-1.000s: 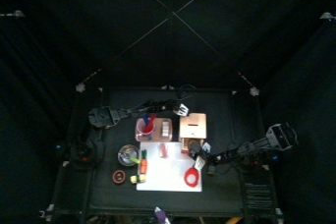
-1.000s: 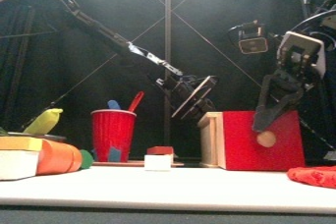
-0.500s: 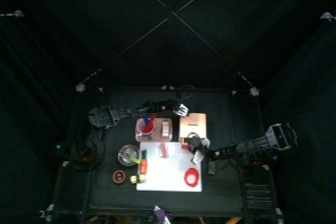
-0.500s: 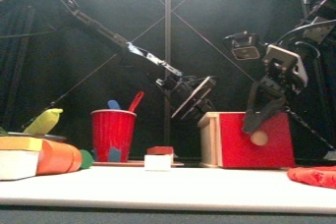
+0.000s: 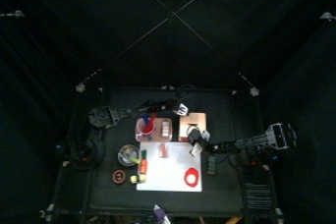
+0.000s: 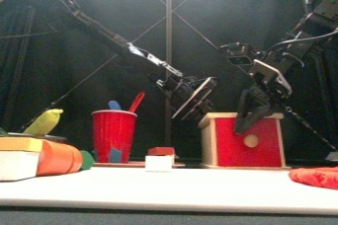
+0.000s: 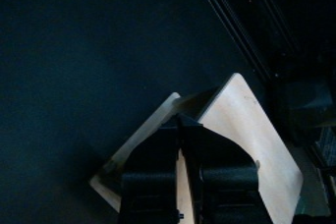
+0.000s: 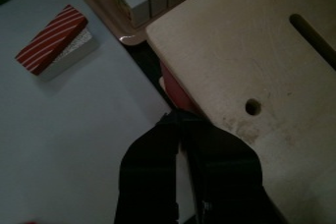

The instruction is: Close drawer

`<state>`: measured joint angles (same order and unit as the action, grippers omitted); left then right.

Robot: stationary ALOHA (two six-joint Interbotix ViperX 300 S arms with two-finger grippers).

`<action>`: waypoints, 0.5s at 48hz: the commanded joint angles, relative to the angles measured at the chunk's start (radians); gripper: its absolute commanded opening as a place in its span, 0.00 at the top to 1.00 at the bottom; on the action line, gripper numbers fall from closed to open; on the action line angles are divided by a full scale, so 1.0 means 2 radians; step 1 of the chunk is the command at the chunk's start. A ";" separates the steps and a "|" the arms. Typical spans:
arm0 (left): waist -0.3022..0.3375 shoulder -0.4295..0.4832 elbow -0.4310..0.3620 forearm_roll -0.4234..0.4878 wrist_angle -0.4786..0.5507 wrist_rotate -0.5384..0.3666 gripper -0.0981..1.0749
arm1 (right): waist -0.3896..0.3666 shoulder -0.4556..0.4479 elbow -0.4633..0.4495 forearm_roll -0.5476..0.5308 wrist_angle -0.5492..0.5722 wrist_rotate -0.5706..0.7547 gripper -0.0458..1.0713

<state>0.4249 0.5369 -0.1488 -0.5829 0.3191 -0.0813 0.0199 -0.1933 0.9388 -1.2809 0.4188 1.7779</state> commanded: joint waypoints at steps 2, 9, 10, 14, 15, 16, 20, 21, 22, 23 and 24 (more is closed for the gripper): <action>0.002 -0.012 -0.007 0.002 -0.002 0.002 0.59 | -0.025 -0.002 -0.017 -0.008 0.002 0.000 0.70; 0.004 -0.014 -0.007 0.005 -0.011 0.002 0.59 | -0.031 0.001 -0.021 -0.015 -0.002 0.000 0.70; 0.004 -0.015 -0.008 0.006 -0.012 0.002 0.59 | -0.031 0.001 -0.022 -0.015 -0.004 0.000 0.70; 0.004 -0.017 -0.007 0.010 -0.012 0.002 0.59 | -0.028 0.001 -0.026 -0.015 -0.010 0.000 0.70; 0.004 -0.017 -0.006 0.011 -0.012 0.002 0.59 | -0.028 0.001 -0.026 -0.015 -0.011 0.000 0.70; 0.004 -0.018 -0.006 0.012 -0.012 0.002 0.59 | -0.027 0.001 -0.027 -0.015 -0.012 0.000 0.70; 0.005 -0.021 -0.005 0.016 -0.013 0.002 0.59 | -0.027 0.001 -0.031 -0.015 -0.012 0.001 0.70; 0.006 -0.021 -0.005 0.018 -0.014 0.002 0.59 | -0.027 -0.002 -0.033 -0.015 -0.012 0.001 0.70; 0.006 -0.024 -0.005 0.020 -0.015 0.002 0.59 | -0.026 -0.002 -0.034 -0.015 -0.012 0.001 0.70; 0.007 -0.025 -0.005 0.021 -0.015 0.002 0.59 | -0.025 -0.002 -0.036 -0.015 -0.012 0.001 0.70; 0.007 -0.027 -0.005 0.023 -0.016 0.003 0.59 | -0.021 -0.003 -0.038 -0.015 -0.012 0.001 0.70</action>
<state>0.4387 0.5338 -0.1488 -0.5507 0.2945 -0.0798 -0.0230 -0.1825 0.9235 -1.3070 0.3942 1.7779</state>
